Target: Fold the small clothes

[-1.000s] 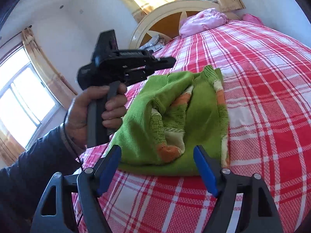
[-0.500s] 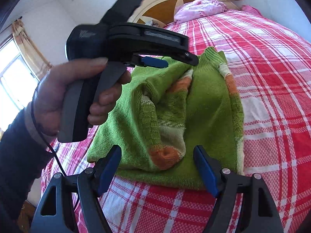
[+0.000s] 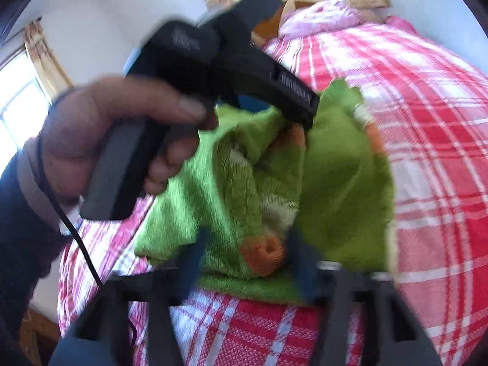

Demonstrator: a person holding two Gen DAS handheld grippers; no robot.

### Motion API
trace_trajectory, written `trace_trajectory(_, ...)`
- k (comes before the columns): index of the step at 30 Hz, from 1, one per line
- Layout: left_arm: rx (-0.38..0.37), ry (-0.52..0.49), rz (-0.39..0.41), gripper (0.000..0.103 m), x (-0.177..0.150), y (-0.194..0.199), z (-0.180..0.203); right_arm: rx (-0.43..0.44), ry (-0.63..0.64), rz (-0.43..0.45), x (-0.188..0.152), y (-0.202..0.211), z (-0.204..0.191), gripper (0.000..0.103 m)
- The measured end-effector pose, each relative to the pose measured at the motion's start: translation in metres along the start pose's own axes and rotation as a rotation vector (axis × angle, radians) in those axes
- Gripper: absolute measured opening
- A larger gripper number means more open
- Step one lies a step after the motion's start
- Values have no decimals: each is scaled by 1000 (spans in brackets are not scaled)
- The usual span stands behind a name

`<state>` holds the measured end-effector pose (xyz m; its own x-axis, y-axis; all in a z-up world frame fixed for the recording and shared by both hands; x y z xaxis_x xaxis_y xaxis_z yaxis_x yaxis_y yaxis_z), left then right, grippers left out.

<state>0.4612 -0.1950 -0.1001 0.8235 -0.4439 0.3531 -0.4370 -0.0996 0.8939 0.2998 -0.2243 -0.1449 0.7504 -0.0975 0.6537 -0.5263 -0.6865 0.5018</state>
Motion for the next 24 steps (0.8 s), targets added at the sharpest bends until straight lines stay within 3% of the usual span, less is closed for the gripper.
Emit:
trace_trajectory(1, -7, -17, 5, 24, -1, 2, 0, -1, 9, -7, 0, -2, 0, 9)
trace_trajectory(4, -33, -6, 52, 16, -4, 18, -8, 3, 53, 28, 1, 6, -9, 9)
trace_trajectory(15, -184, 102, 166, 14, 2, 62, -19, -1, 97, 87, 10, 50, -24, 8)
trace_trajectory(24, -203, 54, 159, 15, 12, 31, 32, -101, -59, 7, 4, 55, 26, 8)
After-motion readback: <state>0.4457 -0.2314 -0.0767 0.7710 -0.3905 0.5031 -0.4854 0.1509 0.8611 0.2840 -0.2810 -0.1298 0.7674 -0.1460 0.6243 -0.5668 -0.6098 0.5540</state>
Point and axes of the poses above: each gripper's, at about its wrist camera, not at the fingertips, and y roughly against the way its jaws point, z to its right, x to its top, the point moved 1 cm from there along -y, roughly the way its jaws point, and after that the axes turned 11 degrees about x, right-handed, at the moved point
